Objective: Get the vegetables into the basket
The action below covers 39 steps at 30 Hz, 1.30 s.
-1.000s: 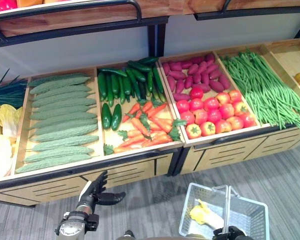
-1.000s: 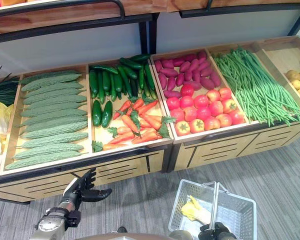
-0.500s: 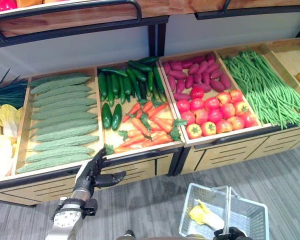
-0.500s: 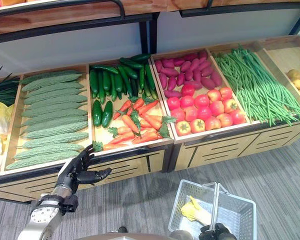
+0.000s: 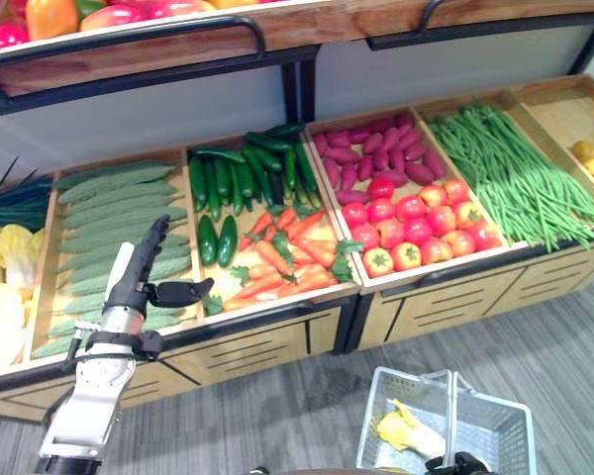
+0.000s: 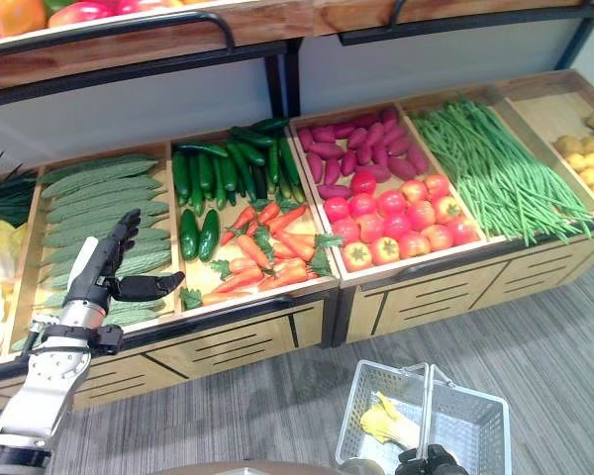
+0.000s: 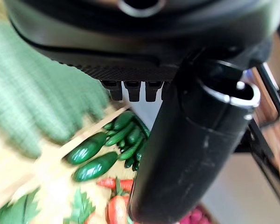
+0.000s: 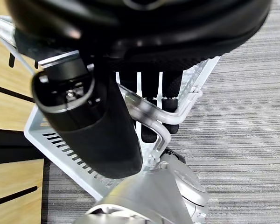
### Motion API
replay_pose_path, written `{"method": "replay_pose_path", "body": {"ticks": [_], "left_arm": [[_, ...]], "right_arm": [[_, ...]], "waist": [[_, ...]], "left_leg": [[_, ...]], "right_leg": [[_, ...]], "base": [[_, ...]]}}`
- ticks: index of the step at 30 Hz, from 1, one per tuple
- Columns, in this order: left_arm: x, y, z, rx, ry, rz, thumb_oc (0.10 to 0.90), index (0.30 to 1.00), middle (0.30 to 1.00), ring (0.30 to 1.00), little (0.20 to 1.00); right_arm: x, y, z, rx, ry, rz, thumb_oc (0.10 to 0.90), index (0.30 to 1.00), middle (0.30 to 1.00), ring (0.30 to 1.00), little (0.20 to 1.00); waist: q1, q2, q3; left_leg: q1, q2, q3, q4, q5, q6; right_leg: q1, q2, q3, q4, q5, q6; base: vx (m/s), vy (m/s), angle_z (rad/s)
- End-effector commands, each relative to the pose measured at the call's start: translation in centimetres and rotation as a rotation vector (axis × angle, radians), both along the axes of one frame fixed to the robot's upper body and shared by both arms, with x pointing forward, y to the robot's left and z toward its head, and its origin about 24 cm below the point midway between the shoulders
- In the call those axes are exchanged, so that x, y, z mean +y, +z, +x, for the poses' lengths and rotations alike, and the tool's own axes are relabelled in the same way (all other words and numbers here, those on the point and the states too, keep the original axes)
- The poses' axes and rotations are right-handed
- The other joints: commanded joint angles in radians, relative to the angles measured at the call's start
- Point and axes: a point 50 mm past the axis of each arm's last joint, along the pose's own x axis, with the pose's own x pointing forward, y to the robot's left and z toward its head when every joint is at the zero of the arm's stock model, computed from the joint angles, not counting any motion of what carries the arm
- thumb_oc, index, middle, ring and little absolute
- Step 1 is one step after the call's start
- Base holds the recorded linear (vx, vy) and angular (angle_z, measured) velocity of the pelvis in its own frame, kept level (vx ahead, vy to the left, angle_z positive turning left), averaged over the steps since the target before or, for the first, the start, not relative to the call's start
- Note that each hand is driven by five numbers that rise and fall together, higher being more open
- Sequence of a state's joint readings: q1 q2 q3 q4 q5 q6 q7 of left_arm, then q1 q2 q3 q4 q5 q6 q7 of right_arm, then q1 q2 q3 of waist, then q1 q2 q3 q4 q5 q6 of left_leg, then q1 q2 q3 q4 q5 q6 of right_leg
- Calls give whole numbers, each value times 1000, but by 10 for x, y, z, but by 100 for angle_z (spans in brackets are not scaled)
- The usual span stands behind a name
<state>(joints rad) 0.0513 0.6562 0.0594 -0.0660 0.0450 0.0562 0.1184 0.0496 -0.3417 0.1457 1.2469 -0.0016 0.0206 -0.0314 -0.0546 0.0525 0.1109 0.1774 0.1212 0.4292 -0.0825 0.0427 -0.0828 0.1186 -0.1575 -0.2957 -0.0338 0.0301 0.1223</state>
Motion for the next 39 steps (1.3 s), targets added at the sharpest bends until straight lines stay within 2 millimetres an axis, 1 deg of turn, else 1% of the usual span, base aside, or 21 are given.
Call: {"method": "replay_pose_path", "body": {"ticks": [1,2,3,4,5,6,7,9,11,12,14,16,17,23,27,30,31,32,34,35,39], "left_arm": [[-2,65,26,-285,-33,238,900,1000,1000,1000,1000],[-3,65,26,-286,-34,239,900,1000,1000,1000,1000],[-1,70,35,-268,-43,321,900,1000,1000,1000,1000],[-1,74,39,-272,-47,367,900,1000,1000,1000,1000],[-1,75,43,-262,-56,382,900,1000,1000,1000,1000],[-1,75,44,-264,-59,383,900,1000,1000,1000,1000],[1,80,52,-237,-63,481,900,1000,1000,1000,1000],[2,82,60,-208,-78,559,900,1000,1000,1000,1000],[4,83,66,-174,-90,613,900,1000,1000,1000,1000],[5,82,70,-152,-92,656,900,1000,1000,1000,1000],[4,81,74,-140,-100,674,900,1000,1000,1000,1000],[6,72,80,-73,-106,735,900,1000,1000,1000,1000],[4,73,83,-67,-115,757,900,1000,1000,1000,1000],[4,54,93,64,-137,848,900,1000,1000,1000,1000],[6,39,97,152,-144,913,900,1000,1000,1000,1000],[6,33,99,183,-144,936,900,1000,1000,1000,1000],[8,31,99,195,-135,938,900,1000,1000,1000,1000],[11,23,100,238,-121,947,900,1000,1000,1000,1000],[13,20,101,257,-113,951,900,1000,1000,1000,1000],[14,15,102,296,-116,985,900,1000,1000,1000,1000],[16,12,104,326,-117,1025,900,1000,1000,1000,1000]], "right_arm": [[-5,0,-8,50,68,-38,400,300,300,300,300],[-5,0,-8,49,68,-37,400,300,300,300,300],[-7,1,-9,54,79,-44,400,300,300,300,300],[-6,1,-9,53,84,-44,400,300,300,300,300],[-6,1,-9,50,89,-47,400,300,300,300,300],[-6,1,-9,49,86,-45,400,300,300,300,300],[-7,1,-9,47,102,-53,400,300,300,300,300],[-7,2,-6,40,116,-59,400,300,300,300,300],[-7,2,-6,34,122,-59,400,300,300,300,300],[-7,2,-4,31,134,-64,400,300,300,300,300],[-6,2,-3,26,135,-62,400,300,300,300,300],[-6,3,-1,21,149,-70,400,300,300,300,300],[-6,3,1,15,151,-71,400,300,300,300,300],[-5,2,1,21,148,-77,400,300,300,300,300],[-4,1,-3,32,148,-76,400,300,300,300,300],[-3,1,-4,38,148,-77,400,300,300,300,300],[-3,0,-4,37,148,-77,400,300,300,300,300],[-3,0,-3,36,147,-77,400,300,300,300,300],[-3,1,-4,37,144,-81,400,300,300,300,300],[-4,1,-3,36,144,-83,400,300,300,300,300],[-5,1,-5,47,147,-86,400,300,300,300,300]], "waist": [[-24,-10,-33],[-23,-10,-34],[-40,-2,-37],[-45,0,-39],[-52,1,-43],[-49,-1,-44],[-65,7,-44],[-77,12,-48],[-84,15,-51],[-91,19,-53],[-92,19,-53],[-104,25,-53],[-105,25,-54],[-116,31,-56],[-121,26,-54],[-124,24,-52],[-125,23,-52],[-128,19,-49],[-128,16,-46],[-131,13,-44],[-132,9,-40]], "left_leg": [[29,14,-10,-4,-7,-42],[28,14,-10,-5,-6,-42],[37,13,-4,-4,-14,-44],[38,12,-1,-4,-14,-44],[34,12,4,-5,-8,-44],[33,12,4,-5,-8,-45],[42,10,10,-5,-15,-46],[42,7,18,-5,-15,-46],[38,5,27,-5,-8,-47],[42,3,30,-5,-14,-47],[39,1,34,-5,-9,-47],[40,0,42,-5,-14,-48],[35,0,45,-5,-8,-48],[33,-3,51,-5,-8,-47],[36,-4,54,-5,-8,-48],[34,-3,56,-5,-7,-48],[33,-3,56,-5,-6,-48],[29,-2,60,-5,-5,-48],[25,-1,63,-5,-3,-48],[17,1,67,-5,0,-49],[4,4,72,-5,5,-51]], "right_leg": [[-82,4,60,30,49,29],[-83,4,61,29,49,28],[-79,6,69,29,46,33],[-81,6,74,28,48,33],[-87,7,79,26,55,32],[-89,7,80,26,55,32],[-84,9,86,25,52,36],[-88,9,93,25,57,38],[-97,8,102,23,66,38],[-95,8,107,22,64,42],[-101,8,111,20,70,40],[-103,9,118,17,71,46],[-109,9,121,16,77,44],[-112,9,125,13,83,46],[-111,12,128,9,84,45],[-113,14,129,6,88,46],[-114,16,131,5,88,46],[-118,19,134,4,91,46],[-123,20,136,4,93,46],[-133,23,141,2,98,47],[-145,26,145,-1,105,48]], "base": [[23,8,-20],[35,19,-26],[47,21,-21],[42,17,-18],[5,-3,-10],[24,7,-18],[48,15,-19],[40,16,-17],[12,8,-15],[14,8,-19],[2,-3,-13],[4,-1,-16],[1,3,-22],[-1,0,-9],[0,0,0],[0,0,0],[0,0,0],[0,0,0],[-33,-9,-1],[-35,-7,-3],[-28,1,-7]]}}
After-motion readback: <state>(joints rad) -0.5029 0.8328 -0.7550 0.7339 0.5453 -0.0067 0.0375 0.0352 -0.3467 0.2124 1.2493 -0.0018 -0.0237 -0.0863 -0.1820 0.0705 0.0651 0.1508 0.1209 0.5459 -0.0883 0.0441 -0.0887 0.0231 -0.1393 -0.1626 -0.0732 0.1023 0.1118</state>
